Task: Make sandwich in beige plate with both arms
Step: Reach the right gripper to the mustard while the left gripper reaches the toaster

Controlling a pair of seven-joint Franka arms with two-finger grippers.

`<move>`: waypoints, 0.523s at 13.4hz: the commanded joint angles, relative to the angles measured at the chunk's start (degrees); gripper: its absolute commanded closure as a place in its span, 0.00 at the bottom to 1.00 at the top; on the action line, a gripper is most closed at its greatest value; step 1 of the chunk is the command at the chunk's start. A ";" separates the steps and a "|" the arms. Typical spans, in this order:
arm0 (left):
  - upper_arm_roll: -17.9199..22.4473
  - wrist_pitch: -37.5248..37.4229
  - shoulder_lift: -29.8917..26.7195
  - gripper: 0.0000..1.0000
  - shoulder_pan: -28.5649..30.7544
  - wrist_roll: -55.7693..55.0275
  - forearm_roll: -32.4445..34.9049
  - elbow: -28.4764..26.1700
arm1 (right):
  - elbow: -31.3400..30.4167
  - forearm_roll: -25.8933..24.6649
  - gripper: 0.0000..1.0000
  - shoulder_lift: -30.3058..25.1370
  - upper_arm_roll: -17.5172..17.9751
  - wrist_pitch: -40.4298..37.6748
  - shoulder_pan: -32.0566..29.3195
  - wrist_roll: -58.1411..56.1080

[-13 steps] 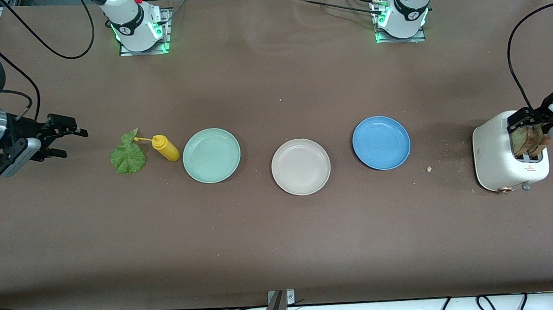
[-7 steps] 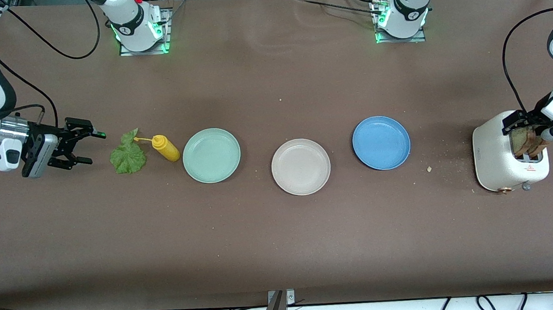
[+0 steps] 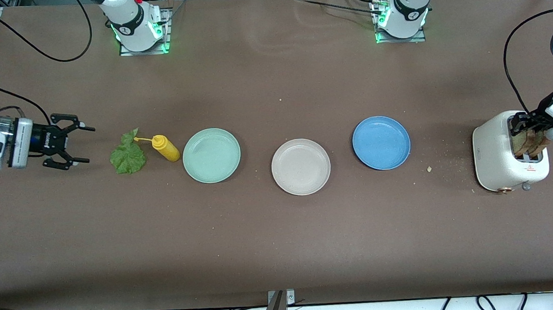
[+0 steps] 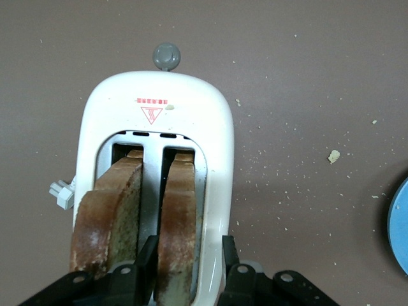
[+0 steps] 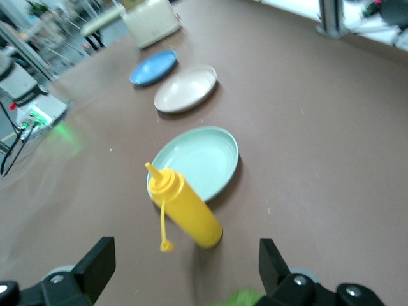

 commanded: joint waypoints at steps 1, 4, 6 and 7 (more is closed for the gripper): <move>-0.65 0.06 -0.43 0.91 0.63 0.93 1.36 -0.20 | 1.72 7.00 0.00 7.68 0.32 -4.49 -0.34 -12.04; -0.65 -0.12 -0.60 1.00 0.63 2.51 4.08 0.94 | 2.07 2.39 0.00 8.14 0.41 -4.94 -0.16 -13.64; -0.74 -1.86 -0.78 1.00 0.63 3.47 4.08 3.48 | 2.25 1.74 0.00 8.49 0.41 -5.12 -0.51 -18.28; -0.82 -4.66 -0.78 1.00 0.63 3.91 4.08 6.02 | 2.34 1.83 0.00 10.06 0.41 -5.38 -0.60 -20.40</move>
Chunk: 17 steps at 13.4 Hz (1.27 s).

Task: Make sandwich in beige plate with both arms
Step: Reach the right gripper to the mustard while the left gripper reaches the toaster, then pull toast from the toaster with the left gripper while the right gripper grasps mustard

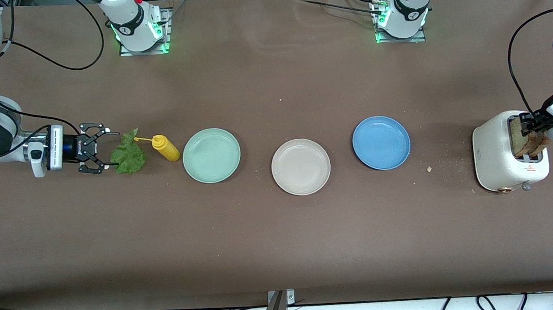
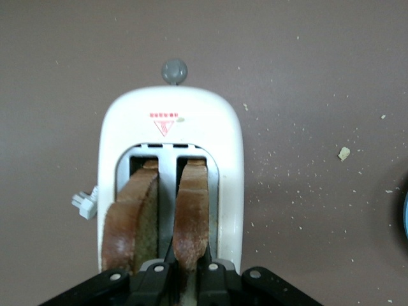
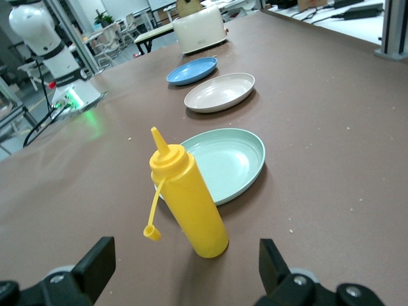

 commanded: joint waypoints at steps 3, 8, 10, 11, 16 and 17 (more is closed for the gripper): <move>-0.76 -11.33 -0.69 1.00 0.43 2.58 1.31 10.41 | 1.46 4.35 0.00 7.94 0.20 -4.13 -0.66 -15.59; -3.04 -24.69 -0.52 1.00 -0.27 3.73 0.43 20.34 | 2.07 9.28 0.00 13.49 2.47 -6.34 -0.57 -24.31; -4.18 -28.04 -0.26 1.00 -0.27 3.47 -2.98 22.29 | 2.07 13.06 0.00 15.95 4.40 -7.40 -0.57 -27.66; -4.44 -29.28 -0.17 1.00 -0.80 2.86 -5.87 22.38 | 2.07 14.30 0.00 17.00 4.94 -7.75 -0.57 -28.45; -4.53 -34.20 3.08 1.00 -5.19 -3.09 -19.05 22.29 | 1.72 18.09 0.00 18.51 7.84 -8.28 -0.30 -30.13; -4.53 -35.86 3.69 1.00 -5.89 -5.91 -21.78 22.29 | 1.72 18.09 0.00 18.51 8.36 -8.37 -0.39 -30.30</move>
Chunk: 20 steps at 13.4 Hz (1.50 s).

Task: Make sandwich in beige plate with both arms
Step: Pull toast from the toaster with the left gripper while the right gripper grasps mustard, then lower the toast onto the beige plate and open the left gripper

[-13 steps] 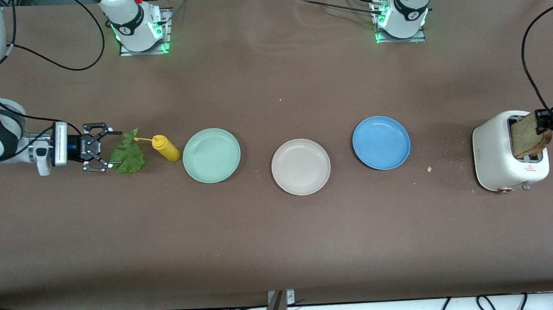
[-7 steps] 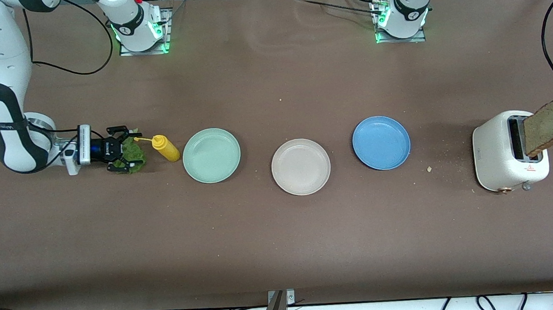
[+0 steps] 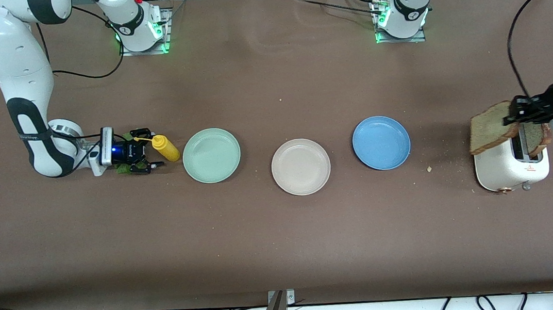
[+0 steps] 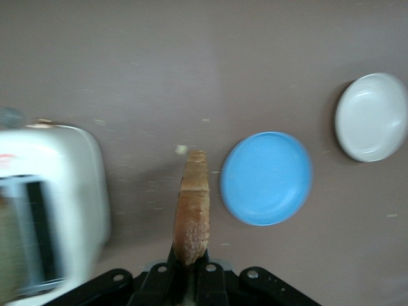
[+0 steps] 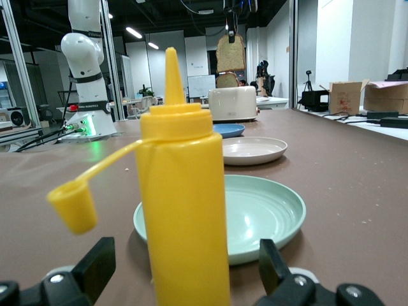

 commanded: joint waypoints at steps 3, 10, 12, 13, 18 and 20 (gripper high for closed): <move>0.40 -6.07 4.94 1.00 -3.63 -5.06 -12.37 1.38 | 0.91 3.28 0.27 1.12 1.21 -2.33 -0.40 -5.21; 0.40 -6.17 16.01 1.00 -11.80 -4.36 -31.00 1.64 | 1.26 3.90 0.94 0.68 0.95 -4.26 -1.36 -5.23; 0.40 -6.08 20.05 1.00 -13.82 -4.53 -36.54 3.30 | 1.44 3.47 0.94 -0.11 0.51 -4.79 -1.54 -3.13; 0.40 -6.08 21.98 1.00 -15.57 -4.53 -37.96 4.27 | 2.05 3.12 0.94 -0.98 0.33 -5.05 -1.54 -1.12; 0.40 6.62 28.32 1.00 -23.03 -4.44 -45.85 5.77 | 6.69 -0.83 0.98 -7.39 -0.64 -3.74 -0.75 12.39; 0.40 11.14 29.29 1.00 -24.64 -4.36 -48.07 5.86 | 10.03 -6.00 0.98 -10.56 -0.55 -1.55 -0.75 21.36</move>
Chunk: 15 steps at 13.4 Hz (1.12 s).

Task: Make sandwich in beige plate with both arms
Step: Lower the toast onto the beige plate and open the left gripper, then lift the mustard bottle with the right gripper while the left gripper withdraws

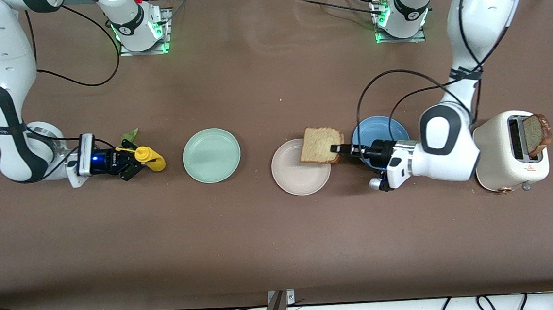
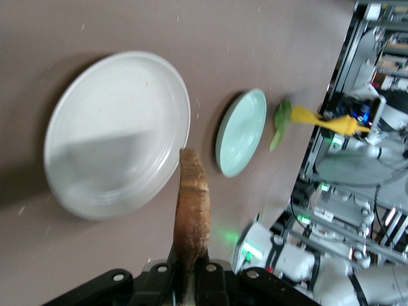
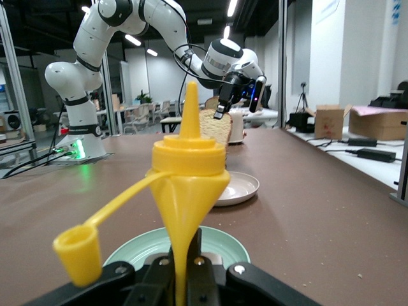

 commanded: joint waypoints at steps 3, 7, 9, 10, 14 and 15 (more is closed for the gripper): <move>0.66 5.67 3.62 1.00 -3.82 1.85 -6.30 1.95 | 9.23 -9.20 0.98 -4.70 0.07 1.45 0.23 17.19; 0.66 6.48 6.52 1.00 -4.61 6.68 -10.25 1.95 | 18.82 -17.55 0.98 -4.61 0.24 1.45 1.81 30.38; 0.66 6.48 6.70 1.00 -4.70 7.39 -10.61 1.95 | 22.60 -22.81 0.98 -4.09 0.24 2.85 2.69 38.63; 0.66 6.48 7.05 1.00 -4.70 7.31 -10.35 1.95 | 24.18 -24.14 0.98 -2.86 0.16 3.72 3.56 42.67; 0.74 8.76 7.32 0.35 -4.79 7.40 -9.91 1.95 | 27.27 -30.21 0.98 -0.83 0.16 10.05 8.74 53.50; 0.83 8.76 7.32 0.35 -4.79 7.40 -9.91 1.86 | 27.45 -30.39 0.98 -0.74 0.24 11.45 9.71 55.17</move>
